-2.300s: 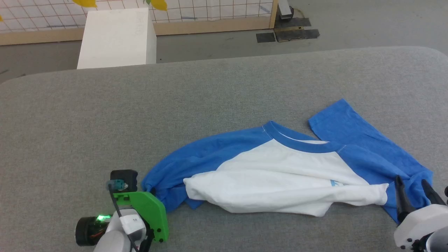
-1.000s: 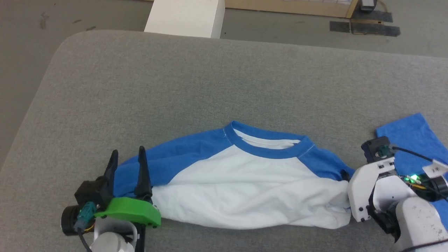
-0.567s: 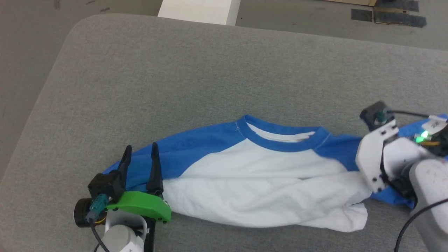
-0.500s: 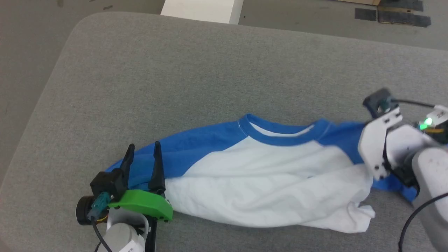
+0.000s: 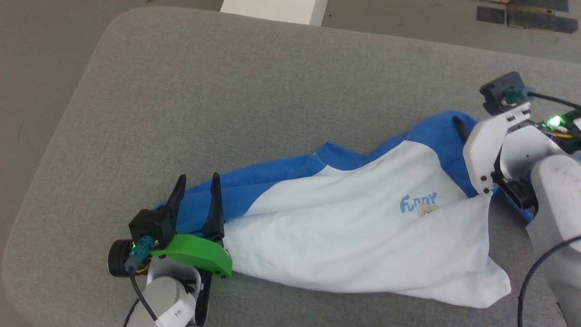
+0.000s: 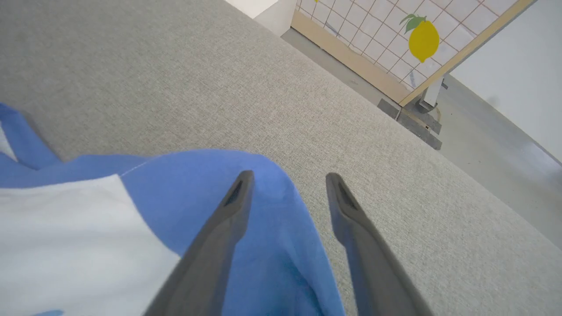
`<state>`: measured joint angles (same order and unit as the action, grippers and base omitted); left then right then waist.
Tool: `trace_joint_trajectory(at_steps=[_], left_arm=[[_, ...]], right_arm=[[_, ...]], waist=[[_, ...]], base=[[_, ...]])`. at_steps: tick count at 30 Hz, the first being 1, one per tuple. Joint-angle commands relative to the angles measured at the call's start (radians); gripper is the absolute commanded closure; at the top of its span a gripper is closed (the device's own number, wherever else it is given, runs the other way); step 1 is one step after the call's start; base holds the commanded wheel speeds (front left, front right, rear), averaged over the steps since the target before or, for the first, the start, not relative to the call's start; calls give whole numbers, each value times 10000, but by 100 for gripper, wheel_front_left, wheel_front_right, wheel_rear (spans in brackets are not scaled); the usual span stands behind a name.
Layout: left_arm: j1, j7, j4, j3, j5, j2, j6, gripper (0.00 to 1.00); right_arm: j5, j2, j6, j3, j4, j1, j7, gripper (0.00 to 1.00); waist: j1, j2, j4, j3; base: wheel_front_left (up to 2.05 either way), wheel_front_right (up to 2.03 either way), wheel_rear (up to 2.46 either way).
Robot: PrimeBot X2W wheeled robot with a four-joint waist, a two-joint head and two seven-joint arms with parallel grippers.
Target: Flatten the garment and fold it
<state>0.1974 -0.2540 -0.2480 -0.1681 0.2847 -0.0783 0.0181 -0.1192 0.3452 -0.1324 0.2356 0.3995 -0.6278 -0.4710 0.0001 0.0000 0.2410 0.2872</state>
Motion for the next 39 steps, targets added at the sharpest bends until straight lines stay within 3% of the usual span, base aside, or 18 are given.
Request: trace_joint_trajectory(at_steps=[1, 7, 11, 14, 17, 18, 19, 24, 34, 39], left_arm=[[249, -47, -21, -20, -90, -141, -63, 0], [671, 994, -61, -427, -420, -688, -340, 0], [1349, 2598, -241, -1063, -597, -1417, -1049, 0], [1997, 4086, -377, -1766, -501, -2355, -1410, 0], [2568, 5483, -255, -2757, 84, -3414, -1476, 0], [2786, 5987, -63, -3339, 532, -3923, -1480, 0], [3320, 7144, 563, -4520, 2138, -5206, -1483, 0], [4106, 8616, 1194, -5537, 4086, -6823, -1486, 0], [4546, 10383, 1301, -6993, 5589, -8305, -1487, 0], [4224, 10414, 1042, -7096, 5953, -8460, -1439, 0]], right_arm=[[-108, -57, 17, -236, -211, 473, 325, 0], [-223, -789, 17, -1263, -2073, 2427, 1994, 0], [-224, -1485, 17, -1589, -3338, 3748, 2605, 0], [-210, -2002, 17, -1760, -4028, 4426, 2811, 0], [-249, -2409, 17, -1877, -4520, 4777, 3054, 0], [-266, -2520, 17, -1922, -4654, 4858, 3149, 0], [-297, -2729, 17, -2093, -4864, 4961, 3372, 0], [-286, -2872, 17, -2209, -4887, 4816, 3693, 0], [-293, -2935, 17, -2244, -4619, 4557, 4028, 0], [-341, -2944, 17, -2274, -4589, 4533, 4100, 0]], waist=[[-1, 0, -289, -289], [-1, 0, -1128, -673], [-1, 0, -1777, -592], [-1, 0, -2286, -417], [-1, 0, -2771, -229], [-1, 0, -2947, -154], [-1, 0, -3317, 23], [-1, 0, -3797, 297], [-1, 0, -4307, 466], [-1, 0, -4373, 580]], base=[[0, 0, 0], [0, 0, 0], [0, 0, 0], [0, 0, 0], [0, 0, 0], [0, 0, 0], [0, 0, 0], [0, 0, 0], [0, 0, 0], [0, 0, 0]])
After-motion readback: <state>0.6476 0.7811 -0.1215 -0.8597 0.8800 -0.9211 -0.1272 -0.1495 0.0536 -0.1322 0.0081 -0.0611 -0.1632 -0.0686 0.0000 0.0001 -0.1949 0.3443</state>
